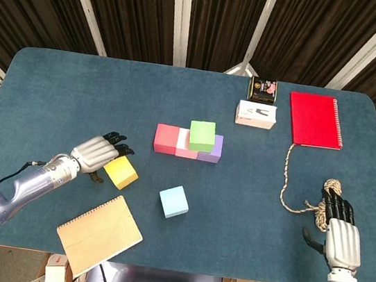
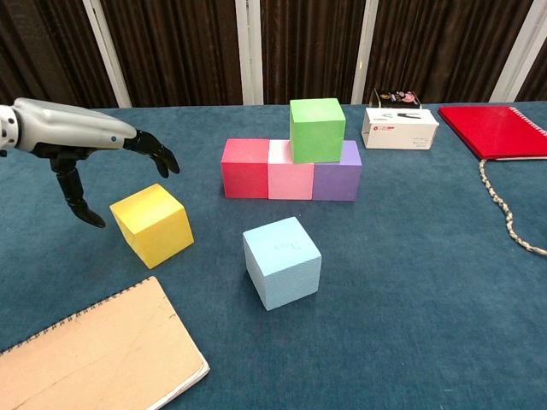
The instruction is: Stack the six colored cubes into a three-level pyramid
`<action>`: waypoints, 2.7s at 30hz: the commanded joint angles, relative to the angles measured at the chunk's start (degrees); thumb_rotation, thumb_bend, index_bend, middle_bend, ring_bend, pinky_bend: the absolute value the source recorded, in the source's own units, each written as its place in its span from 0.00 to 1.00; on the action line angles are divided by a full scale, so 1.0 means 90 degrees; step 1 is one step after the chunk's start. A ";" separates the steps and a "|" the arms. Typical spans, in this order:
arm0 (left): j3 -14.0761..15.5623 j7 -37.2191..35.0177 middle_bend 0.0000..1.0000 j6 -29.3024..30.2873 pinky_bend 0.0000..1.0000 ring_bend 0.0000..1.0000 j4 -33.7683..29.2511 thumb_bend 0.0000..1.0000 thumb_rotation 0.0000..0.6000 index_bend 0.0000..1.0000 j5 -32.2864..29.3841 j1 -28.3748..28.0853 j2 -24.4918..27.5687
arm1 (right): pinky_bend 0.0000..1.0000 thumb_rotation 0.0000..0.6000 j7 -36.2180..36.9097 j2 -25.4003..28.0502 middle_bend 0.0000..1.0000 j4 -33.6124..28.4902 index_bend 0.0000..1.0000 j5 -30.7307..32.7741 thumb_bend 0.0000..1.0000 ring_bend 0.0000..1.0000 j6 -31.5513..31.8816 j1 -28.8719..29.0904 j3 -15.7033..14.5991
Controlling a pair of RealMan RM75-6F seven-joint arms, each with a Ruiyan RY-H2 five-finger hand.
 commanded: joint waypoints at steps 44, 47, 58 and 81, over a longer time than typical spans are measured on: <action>0.0069 0.0685 0.35 0.0187 0.00 0.00 0.0452 0.31 1.00 0.33 -0.0374 -0.0067 -0.0651 | 0.00 1.00 0.0216 -0.0031 0.02 -0.0067 0.04 0.0408 0.34 0.00 -0.0553 -0.0103 0.0364; 0.0062 0.0761 0.42 0.0289 0.00 0.01 0.0451 0.37 1.00 0.39 -0.0346 -0.0050 -0.0661 | 0.00 1.00 0.0226 -0.0025 0.02 -0.0063 0.04 0.0397 0.34 0.00 -0.0546 -0.0111 0.0377; -0.0078 0.0983 0.44 0.0673 0.00 0.03 -0.0183 0.37 1.00 0.42 -0.0745 0.0146 -0.0083 | 0.00 1.00 0.0281 -0.0006 0.02 -0.0055 0.04 0.0410 0.34 0.00 -0.0600 -0.0130 0.0402; -0.0270 0.3482 0.35 0.1979 0.00 0.04 -0.0627 0.35 1.00 0.36 -0.5064 -0.0079 -0.0291 | 0.00 1.00 0.0326 0.0022 0.02 -0.0138 0.04 0.0309 0.34 0.00 -0.0900 -0.0036 0.0331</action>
